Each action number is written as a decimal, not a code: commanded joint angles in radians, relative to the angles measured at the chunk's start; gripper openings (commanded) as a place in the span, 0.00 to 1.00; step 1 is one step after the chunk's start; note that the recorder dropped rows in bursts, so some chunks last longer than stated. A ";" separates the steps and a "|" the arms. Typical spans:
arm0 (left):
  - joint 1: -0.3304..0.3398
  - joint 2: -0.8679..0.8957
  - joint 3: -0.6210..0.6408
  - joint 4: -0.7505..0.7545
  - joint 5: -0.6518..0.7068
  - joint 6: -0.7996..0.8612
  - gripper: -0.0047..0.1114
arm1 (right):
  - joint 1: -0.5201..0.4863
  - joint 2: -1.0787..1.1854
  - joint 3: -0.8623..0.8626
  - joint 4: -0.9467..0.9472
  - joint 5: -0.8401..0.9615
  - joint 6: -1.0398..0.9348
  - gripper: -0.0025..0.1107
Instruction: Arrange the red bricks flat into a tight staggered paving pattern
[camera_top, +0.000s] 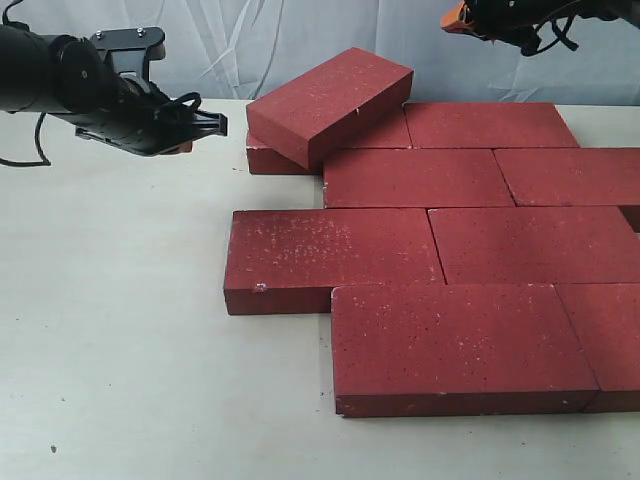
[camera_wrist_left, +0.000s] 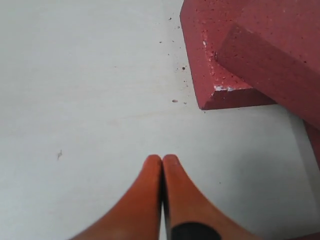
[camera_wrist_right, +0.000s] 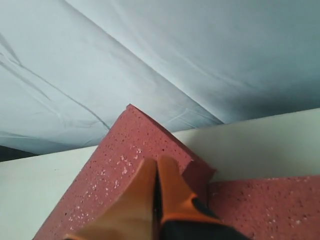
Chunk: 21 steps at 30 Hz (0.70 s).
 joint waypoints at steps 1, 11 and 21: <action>-0.007 0.007 -0.024 -0.010 -0.019 0.000 0.04 | -0.005 0.081 -0.118 0.018 0.040 0.066 0.02; -0.007 0.007 -0.080 -0.010 -0.068 0.000 0.04 | -0.005 0.241 -0.314 0.076 0.025 0.117 0.02; -0.007 0.007 -0.080 -0.004 -0.076 0.000 0.04 | -0.005 0.333 -0.387 0.075 -0.121 0.117 0.02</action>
